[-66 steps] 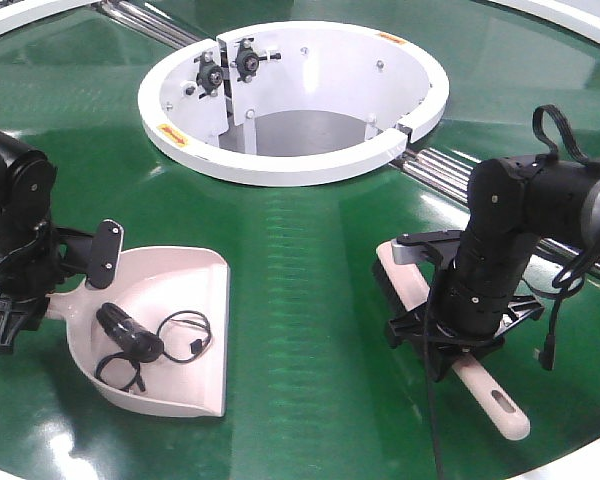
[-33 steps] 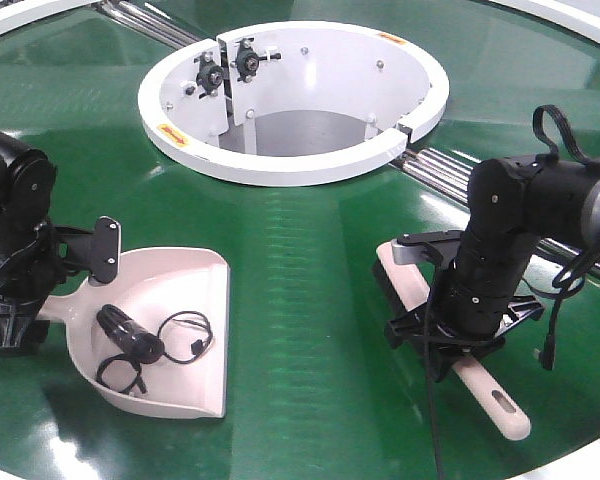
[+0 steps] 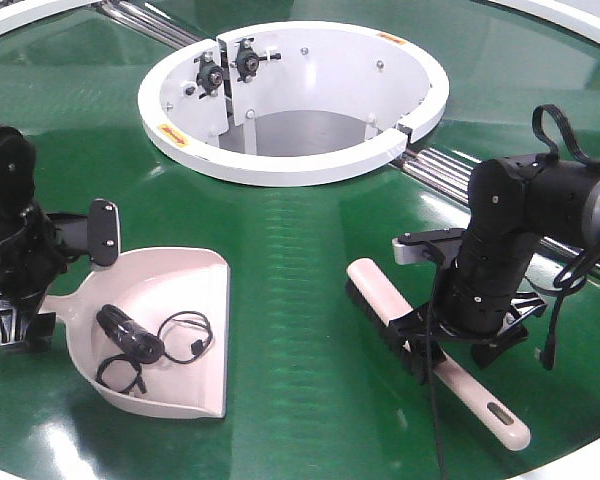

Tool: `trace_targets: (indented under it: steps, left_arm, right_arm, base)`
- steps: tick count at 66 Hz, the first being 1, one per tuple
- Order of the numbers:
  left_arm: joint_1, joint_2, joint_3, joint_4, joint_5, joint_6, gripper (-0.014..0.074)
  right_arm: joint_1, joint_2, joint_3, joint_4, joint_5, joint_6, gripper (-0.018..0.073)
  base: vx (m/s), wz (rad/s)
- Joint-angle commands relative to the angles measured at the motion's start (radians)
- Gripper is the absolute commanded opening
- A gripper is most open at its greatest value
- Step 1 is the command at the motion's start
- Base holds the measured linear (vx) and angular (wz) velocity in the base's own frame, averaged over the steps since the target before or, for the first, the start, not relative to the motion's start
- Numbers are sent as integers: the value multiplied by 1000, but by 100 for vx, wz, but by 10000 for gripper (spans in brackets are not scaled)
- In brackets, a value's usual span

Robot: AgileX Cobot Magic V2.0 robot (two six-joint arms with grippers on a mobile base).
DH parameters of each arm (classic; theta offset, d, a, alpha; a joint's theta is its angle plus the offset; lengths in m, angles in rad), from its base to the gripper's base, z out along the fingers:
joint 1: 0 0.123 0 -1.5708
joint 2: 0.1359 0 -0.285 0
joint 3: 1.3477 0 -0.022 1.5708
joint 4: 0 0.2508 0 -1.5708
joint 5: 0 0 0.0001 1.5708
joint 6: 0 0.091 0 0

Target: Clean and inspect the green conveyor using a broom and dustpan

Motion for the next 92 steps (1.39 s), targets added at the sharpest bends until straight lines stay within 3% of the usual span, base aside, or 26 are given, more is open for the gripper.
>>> trace_targets:
  steps: [1, 15, 29, 35, 42, 50, 64, 72, 81, 92]
  left_arm:
    - [-4, -92, -26, -65, 5, -13, 589]
    - [-4, -200, -26, -186, -9, -13, 589]
    - [-4, -282, -26, -456, -41, -17, 585]
    - [-4, -306, -26, -549, -18, -112, 585]
    - [-4, -323, -26, -561, 4, -311, 574]
    - [-4, -346, -26, -539, 37, -426, 550]
    - [-4, -512, -26, -535, 15, -486, 491]
    - [-4, -639, 0, -574, -21, -510, 481]
    - [-4, -808, 115, -577, -161, -528, 481]
    - [-4, -1093, 376, -535, -454, -541, 481]
  right_arm:
    - [-6, -74, -23, -12, -9, -6, 573]
    - [-6, -210, -23, -13, -99, -32, 571]
    - [-6, -396, -23, -8, -230, -60, 571]
    - [-6, -488, -23, -8, -267, -82, 571]
    - [-6, -593, -19, -6, -285, -101, 571]
    - [-6, -728, 17, -10, -299, -119, 571]
    - [-6, -995, 264, -11, -514, -121, 571]
    - [-6, -1136, 420, -10, -660, -135, 571]
    - [-6, -1260, 540, -6, -737, -165, 571]
    - [-6, -1401, 670, -3, -818, -194, 547]
  base:
    - [0, 0]
    - [0, 0]
    - [0, 0]
    - [0, 0]
    - [0, 0]
    - [0, 0]
    - [0, 0]
    - [0, 0]
    - [0, 0]
    - [0, 0]
